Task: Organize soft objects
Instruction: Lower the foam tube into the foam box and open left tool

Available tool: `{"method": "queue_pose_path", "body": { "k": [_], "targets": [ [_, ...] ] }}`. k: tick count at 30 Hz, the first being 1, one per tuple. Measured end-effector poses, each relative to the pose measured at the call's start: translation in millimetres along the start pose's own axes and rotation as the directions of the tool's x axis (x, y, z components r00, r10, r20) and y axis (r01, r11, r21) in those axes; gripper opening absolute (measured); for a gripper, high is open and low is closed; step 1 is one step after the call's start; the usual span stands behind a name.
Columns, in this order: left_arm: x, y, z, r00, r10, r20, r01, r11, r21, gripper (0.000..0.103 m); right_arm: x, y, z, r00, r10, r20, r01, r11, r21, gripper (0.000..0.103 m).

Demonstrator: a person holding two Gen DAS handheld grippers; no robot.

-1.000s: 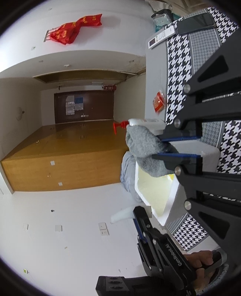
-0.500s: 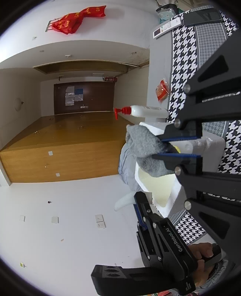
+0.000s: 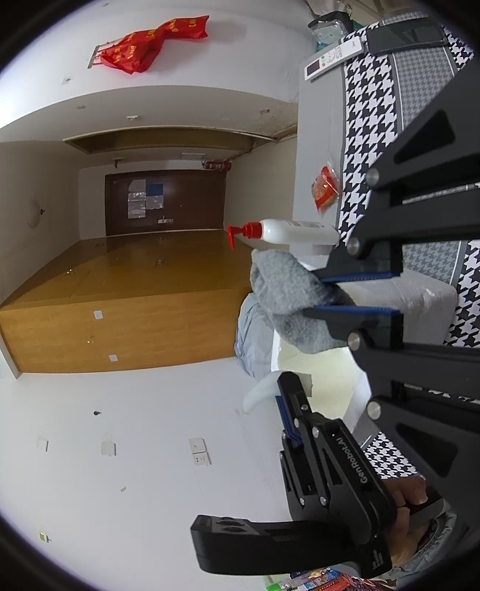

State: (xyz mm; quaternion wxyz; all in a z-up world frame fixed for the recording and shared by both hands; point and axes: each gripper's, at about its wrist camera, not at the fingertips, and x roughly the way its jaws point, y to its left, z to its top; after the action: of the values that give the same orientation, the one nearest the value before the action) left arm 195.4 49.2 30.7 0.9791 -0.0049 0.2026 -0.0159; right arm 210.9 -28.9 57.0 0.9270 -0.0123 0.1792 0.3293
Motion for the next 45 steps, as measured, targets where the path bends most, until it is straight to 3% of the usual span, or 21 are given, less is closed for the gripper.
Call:
{"method": "queue_pose_path", "body": {
  "k": [3, 5, 8, 10, 19, 23, 45],
  "targets": [
    [9, 1, -2, 1.000, 0.010, -0.027, -0.010, 1.000, -0.001, 0.008, 2, -2, -1, 1.000, -0.005, -0.006, 0.005, 1.000, 0.008, 0.014],
    [12, 3, -3, 0.999, 0.013, -0.035, -0.013, 1.000, -0.003, 0.015, 3, -4, 0, 1.000, -0.011, -0.009, 0.011, 1.000, 0.012, 0.014],
    [12, 2, -3, 0.999, 0.025, -0.037, -0.025, 1.000, 0.006, 0.040, 3, -6, 1, 1.000, -0.019, -0.010, 0.019, 1.000, 0.015, 0.014],
    [7, 2, -3, 0.999, 0.032, -0.019, -0.032, 0.999, 0.010, 0.070, 3, -6, 2, 1.000, -0.024, -0.009, 0.024, 1.000, 0.017, 0.014],
    [-13, 15, -3, 0.998, 0.062, 0.030, -0.061, 0.998, -0.029, 0.097, 2, 1, 3, 1.000, -0.027, -0.010, 0.027, 1.000, 0.004, 0.014],
    [-19, 20, -3, 0.995, 0.091, 0.048, -0.089, 0.995, -0.040, 0.102, 3, 4, 4, 1.000, -0.021, -0.009, 0.021, 1.000, 0.001, 0.014],
    [-55, 68, -21, 0.970, 0.231, 0.076, -0.223, 0.969, -0.107, 0.102, 40, 39, 9, 0.998, 0.052, -0.047, -0.054, 0.998, -0.042, 0.014]
  ]
}}
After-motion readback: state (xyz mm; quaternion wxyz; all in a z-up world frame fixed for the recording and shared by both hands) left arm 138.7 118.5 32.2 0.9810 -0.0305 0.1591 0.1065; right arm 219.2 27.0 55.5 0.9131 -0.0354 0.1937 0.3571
